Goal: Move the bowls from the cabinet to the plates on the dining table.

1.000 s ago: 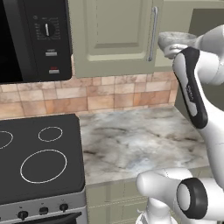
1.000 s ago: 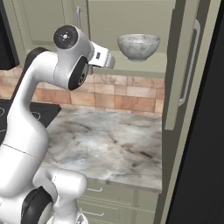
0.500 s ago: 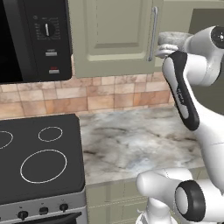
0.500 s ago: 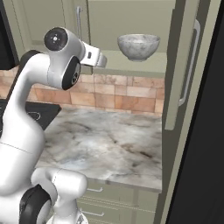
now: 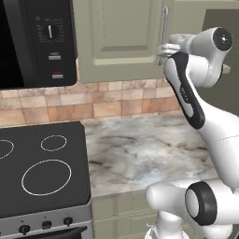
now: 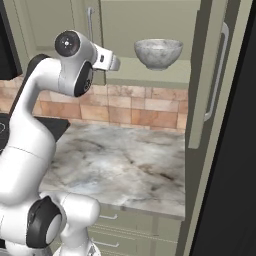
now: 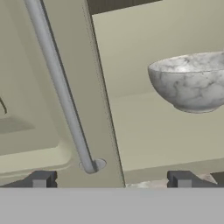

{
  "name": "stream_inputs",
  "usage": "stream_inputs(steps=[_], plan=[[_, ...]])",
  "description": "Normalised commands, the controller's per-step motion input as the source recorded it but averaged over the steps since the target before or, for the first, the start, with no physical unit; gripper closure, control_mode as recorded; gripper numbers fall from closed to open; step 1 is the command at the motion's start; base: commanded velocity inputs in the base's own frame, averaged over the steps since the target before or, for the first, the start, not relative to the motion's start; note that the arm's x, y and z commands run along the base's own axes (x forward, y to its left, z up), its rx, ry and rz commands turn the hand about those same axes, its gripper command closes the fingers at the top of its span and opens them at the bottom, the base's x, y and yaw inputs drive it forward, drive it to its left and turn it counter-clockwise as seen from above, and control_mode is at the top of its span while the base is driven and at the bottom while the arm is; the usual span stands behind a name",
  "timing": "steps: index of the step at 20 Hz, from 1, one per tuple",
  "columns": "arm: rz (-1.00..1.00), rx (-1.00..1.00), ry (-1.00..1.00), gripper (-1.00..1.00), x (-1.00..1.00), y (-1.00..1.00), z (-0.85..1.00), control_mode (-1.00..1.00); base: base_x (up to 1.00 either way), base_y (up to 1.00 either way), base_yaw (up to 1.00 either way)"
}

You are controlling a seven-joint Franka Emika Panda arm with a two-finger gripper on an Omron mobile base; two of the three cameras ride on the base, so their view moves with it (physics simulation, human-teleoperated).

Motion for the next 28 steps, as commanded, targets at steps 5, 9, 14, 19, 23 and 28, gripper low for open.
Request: stream_inputs(steps=[5,9,14,19,23,28], plan=[[0.01,0.0,-0.04,-1.0,0.32,0.18,0.06,-1.0,0.0,0.0,0.0],[0.0,0.0,-0.05,-1.0,0.38,0.11,0.07,-1.0,0.0,0.0,0.0],[0.0,0.0,-0.04,-1.0,0.52,0.01,0.07,-1.0,0.0,0.0,0.0],[0.0,0.0,-0.02,-1.0,0.61,0.0,0.03,-1.0,0.0,0.0,0.0],[0.0,0.0,0.0,-1.0,0.65,0.0,0.0,-1.0,0.0,0.0,0.0],[0.0,0.0,0.0,1.0,0.64,0.06,0.0,-1.0,0.0,0.0,0.0]])
